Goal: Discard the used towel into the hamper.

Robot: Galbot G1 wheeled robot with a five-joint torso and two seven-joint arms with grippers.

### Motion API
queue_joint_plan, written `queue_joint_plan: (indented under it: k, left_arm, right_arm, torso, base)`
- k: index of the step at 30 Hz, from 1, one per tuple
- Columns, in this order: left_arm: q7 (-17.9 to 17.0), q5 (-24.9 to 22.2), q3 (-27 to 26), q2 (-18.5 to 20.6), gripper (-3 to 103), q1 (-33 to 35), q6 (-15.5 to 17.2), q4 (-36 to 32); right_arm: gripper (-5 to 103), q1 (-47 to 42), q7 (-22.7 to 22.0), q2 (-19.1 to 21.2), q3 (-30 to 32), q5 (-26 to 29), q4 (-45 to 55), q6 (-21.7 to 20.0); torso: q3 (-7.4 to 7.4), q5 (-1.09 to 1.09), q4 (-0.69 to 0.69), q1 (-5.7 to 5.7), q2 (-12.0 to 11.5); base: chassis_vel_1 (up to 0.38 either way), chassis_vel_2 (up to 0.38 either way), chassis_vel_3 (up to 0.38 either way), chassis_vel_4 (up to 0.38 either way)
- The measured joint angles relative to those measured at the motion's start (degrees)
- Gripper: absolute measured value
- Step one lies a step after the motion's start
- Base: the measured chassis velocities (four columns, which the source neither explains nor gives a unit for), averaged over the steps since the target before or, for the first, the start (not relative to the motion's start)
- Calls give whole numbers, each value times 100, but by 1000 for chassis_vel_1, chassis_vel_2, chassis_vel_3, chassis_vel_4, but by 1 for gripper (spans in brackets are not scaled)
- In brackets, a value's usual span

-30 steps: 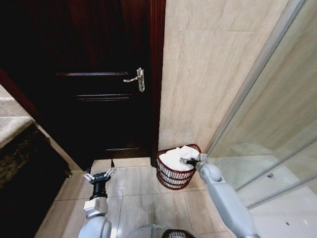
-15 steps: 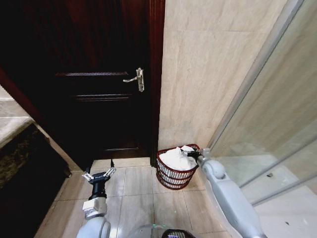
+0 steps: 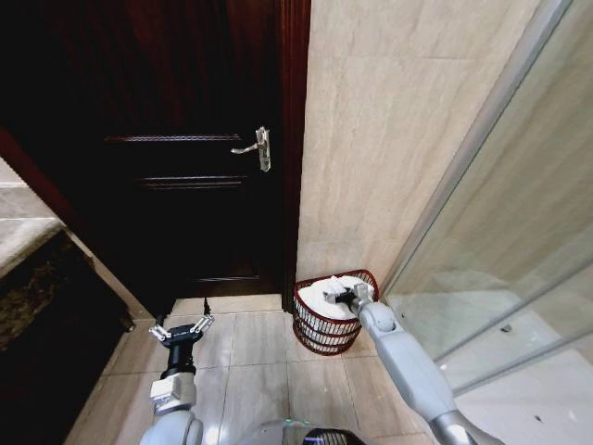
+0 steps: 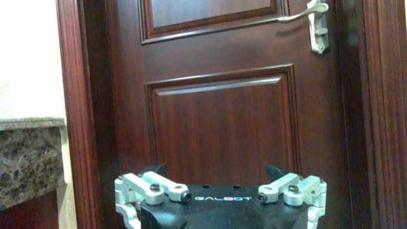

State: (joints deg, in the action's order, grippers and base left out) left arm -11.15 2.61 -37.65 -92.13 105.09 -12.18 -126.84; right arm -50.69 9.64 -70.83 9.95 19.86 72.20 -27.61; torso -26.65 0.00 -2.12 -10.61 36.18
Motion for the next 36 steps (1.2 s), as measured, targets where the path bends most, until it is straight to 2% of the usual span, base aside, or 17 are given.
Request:
queue_joint_plan:
  k: [15, 20, 24, 29, 34, 36]
  left_arm:
    - [51, -70, 32, -2, 100, -122, 100, -28]
    - [192, -135, 29, -2, 100, -174, 121, -15]
    - [380, -175, 25, -1, 100, -193, 204, 24]
    - [480, -163, 40, -2, 100, -236, 216, 123]
    - [582, -152, 74, -1, 100, -278, 243, 179]
    - [623, -155, 75, -1, 100, -296, 266, 216]
  right_arm:
    - [100, 565, 393, -104, -136, -200, -774, -535]
    - [100, 242, -6, 28, -105, 109, -87, -348]
    - [100, -415, -603, 230, 115, 350, 1106, 139]
    - [100, -773, -892, 279, 292, 349, 1790, 437]
    - [100, -1126, -1069, 292, 407, 171, 2328, 731]
    - [100, -1359, -1100, 207, 474, -73, 2516, 1005]
  torso:
    - [0, -1, -1, 0, 0]
    - [-1, 0, -1, 0, 0]
    - [2, 1, 1, 3, -6]
    - [32, 0, 0, 38, -71]
    - [102, 0, 0, 83, -190]
    - [160, -1, 0, 119, -280]
  base:
    - [0, 0, 0, 0]
    - [0, 0, 0, 0]
    - [0, 0, 0, 0]
    - [0, 0, 0, 0]
    - [0, 0, 0, 0]
    - [0, 0, 0, 0]
